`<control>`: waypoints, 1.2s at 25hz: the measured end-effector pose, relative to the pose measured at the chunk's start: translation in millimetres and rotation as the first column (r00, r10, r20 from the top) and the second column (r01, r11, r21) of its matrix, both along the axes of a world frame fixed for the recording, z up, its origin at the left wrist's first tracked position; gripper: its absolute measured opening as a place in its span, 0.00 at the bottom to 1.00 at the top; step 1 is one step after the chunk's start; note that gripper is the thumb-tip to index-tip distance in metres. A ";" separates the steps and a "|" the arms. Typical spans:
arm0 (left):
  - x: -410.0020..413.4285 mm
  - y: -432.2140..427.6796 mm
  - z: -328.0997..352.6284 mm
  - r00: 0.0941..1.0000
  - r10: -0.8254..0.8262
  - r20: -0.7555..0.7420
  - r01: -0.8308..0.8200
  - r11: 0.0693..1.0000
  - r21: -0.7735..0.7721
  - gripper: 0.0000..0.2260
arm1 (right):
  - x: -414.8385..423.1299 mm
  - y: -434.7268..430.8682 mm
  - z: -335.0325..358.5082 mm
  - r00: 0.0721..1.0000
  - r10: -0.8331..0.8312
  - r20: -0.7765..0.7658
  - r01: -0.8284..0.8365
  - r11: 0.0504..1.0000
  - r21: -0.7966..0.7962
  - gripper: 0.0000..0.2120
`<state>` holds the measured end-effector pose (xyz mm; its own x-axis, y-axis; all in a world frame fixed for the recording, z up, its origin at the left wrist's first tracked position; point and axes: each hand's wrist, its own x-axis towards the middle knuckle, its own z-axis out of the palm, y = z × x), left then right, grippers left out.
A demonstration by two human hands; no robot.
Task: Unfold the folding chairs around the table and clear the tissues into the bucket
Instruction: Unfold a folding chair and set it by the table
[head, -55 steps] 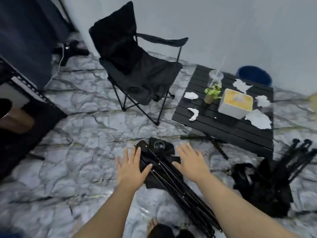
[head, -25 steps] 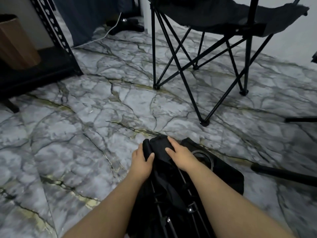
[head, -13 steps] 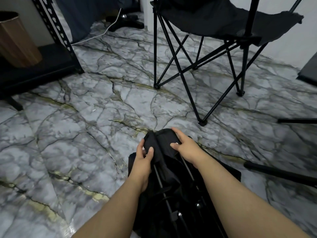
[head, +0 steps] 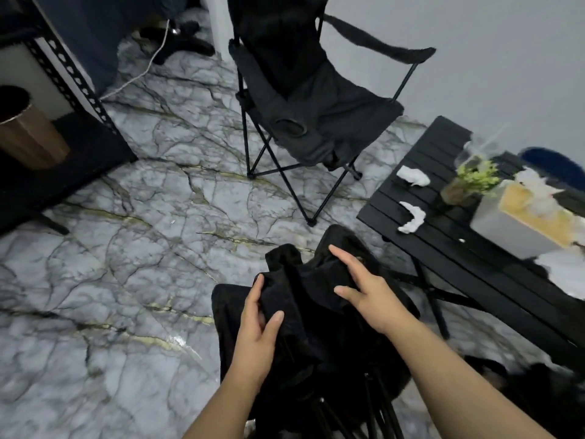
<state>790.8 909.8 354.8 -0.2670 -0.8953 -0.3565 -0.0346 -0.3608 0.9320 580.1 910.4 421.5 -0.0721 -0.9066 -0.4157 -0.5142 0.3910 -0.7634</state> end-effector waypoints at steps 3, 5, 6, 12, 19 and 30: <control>4.3 21.3 64.6 0.993 -0.086 0.084 0.094 0.991 -0.092 0.27 | -11.1 57.2 66.9 0.989 -0.146 -0.007 0.145 0.986 -0.080 0.36; 3.4 31.1 98.3 0.977 -0.162 0.137 0.181 0.973 -0.144 0.29 | -15.8 95.0 94.0 0.974 -0.225 0.002 0.224 0.969 -0.109 0.36; 1.1 38.2 115.9 0.965 -0.206 0.163 0.233 0.957 -0.172 0.30 | -18.8 116.2 106.3 0.961 -0.278 -0.003 0.275 0.952 -0.131 0.35; 4.1 89.0 193.2 0.916 -0.366 0.164 0.399 0.875 -0.273 0.35 | -30.0 254.0 164.9 0.855 -0.490 0.168 0.518 0.823 -0.235 0.37; 34.9 152.1 242.7 0.899 -0.428 0.094 0.438 0.872 -0.218 0.21 | -1.8 394.8 200.5 0.715 -0.681 0.160 0.699 0.695 -0.168 0.24; 149.1 142.3 245.0 0.780 -0.310 0.543 0.519 0.806 -0.285 0.16 | 105.6 471.7 184.0 0.544 -0.805 -0.237 0.802 0.582 -0.136 0.17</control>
